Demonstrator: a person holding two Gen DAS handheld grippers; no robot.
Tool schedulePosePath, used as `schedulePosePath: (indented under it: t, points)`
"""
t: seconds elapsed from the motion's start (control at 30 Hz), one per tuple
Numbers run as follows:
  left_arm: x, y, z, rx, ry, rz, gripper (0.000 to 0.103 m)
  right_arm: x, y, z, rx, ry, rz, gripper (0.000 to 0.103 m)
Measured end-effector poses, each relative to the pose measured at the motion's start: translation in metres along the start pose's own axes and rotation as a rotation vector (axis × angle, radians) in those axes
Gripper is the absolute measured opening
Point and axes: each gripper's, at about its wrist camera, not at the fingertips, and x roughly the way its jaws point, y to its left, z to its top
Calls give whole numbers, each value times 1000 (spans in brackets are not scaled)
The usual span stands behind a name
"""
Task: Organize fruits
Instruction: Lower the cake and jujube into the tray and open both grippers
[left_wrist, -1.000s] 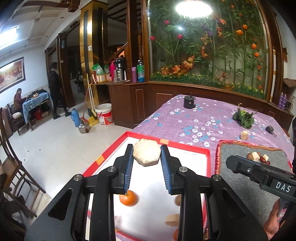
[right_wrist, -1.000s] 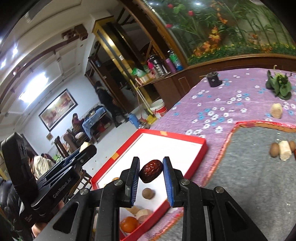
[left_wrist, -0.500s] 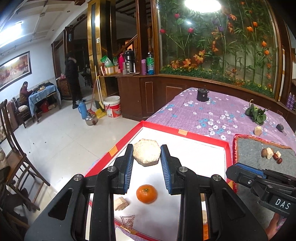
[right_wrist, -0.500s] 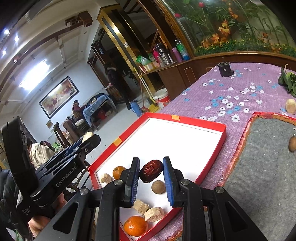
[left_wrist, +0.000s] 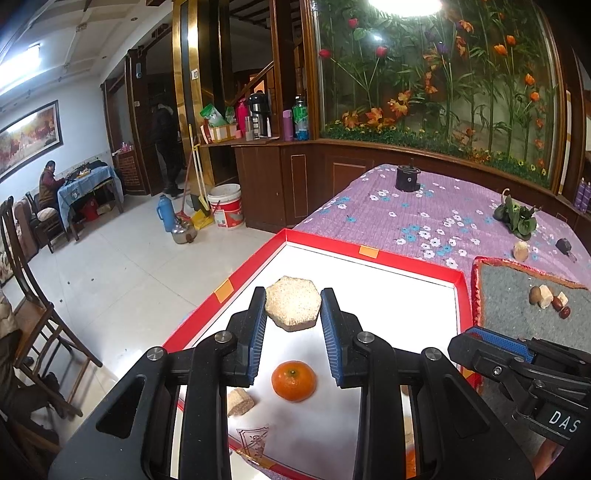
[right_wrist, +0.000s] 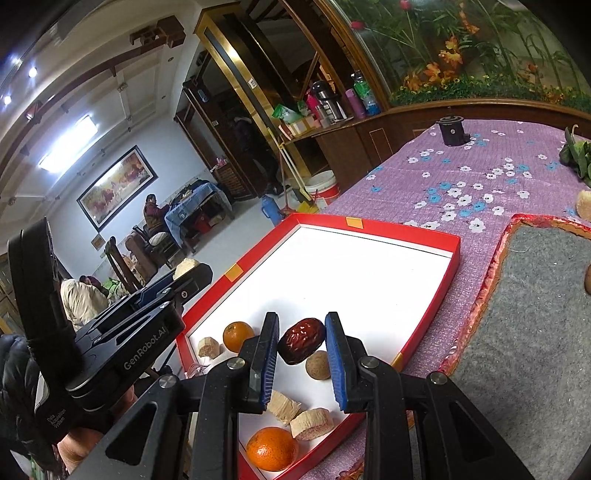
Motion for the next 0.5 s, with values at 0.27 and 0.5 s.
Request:
schedulePosePath:
  t: [0.27, 0.5]
  points:
    - [1, -1, -1, 1, 1, 0, 28, 2, -2, -2, 8, 9, -1, 24]
    - [3, -4, -3, 3, 4, 0, 28, 7, -2, -4, 6, 21, -3, 24]
